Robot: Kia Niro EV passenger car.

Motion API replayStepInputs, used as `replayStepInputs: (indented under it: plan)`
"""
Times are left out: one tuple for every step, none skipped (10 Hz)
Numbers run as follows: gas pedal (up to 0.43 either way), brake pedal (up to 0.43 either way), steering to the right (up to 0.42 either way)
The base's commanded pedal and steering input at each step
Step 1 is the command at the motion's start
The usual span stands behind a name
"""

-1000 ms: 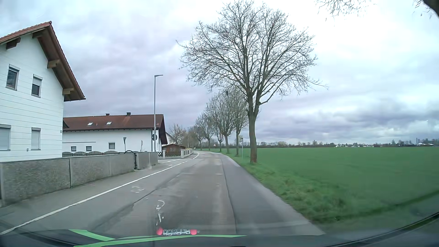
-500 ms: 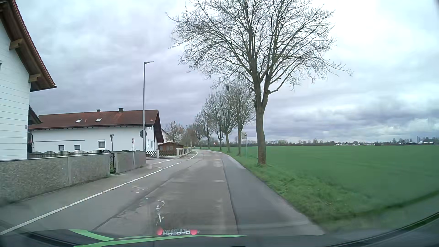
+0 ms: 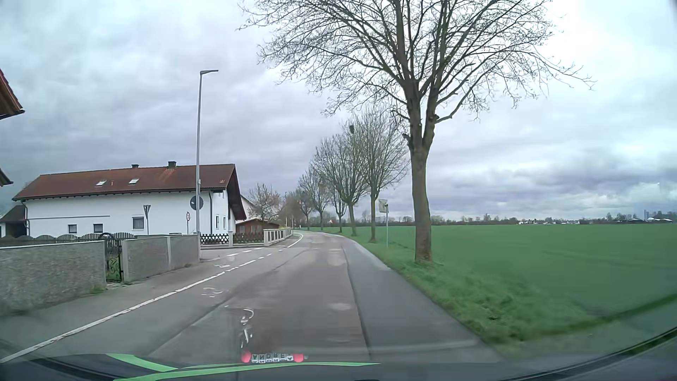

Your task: Follow the waypoints while adhering to traffic rules and regulations

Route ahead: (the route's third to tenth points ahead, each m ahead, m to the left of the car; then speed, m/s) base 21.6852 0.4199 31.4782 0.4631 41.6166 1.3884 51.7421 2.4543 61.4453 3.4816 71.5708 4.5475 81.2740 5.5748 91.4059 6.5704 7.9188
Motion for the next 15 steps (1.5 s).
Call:
replayStepInputs:
  plan:
    - [0.079, 0.000, 0.000]
    - [0.079, 0.000, 0.000]
    - [0.079, 0.000, 0.000]
    - [0.079, 0.000, 0.000]
    - [0.079, 0.000, 0.000]
    - [0.079, 0.000, 0.000]
    - [0.079, 0.000, 0.001]
    - [0.079, 0.000, 0.003]
    - [0.079, 0.000, 0.004]
    - [0.079, 0.000, 0.004]
    - [0.079, 0.000, 0.004]
    - [0.079, 0.000, 0.004]
    - [0.079, 0.000, 0.004]
    - [0.079, 0.000, 0.004]
    - [0.079, 0.000, 0.004]
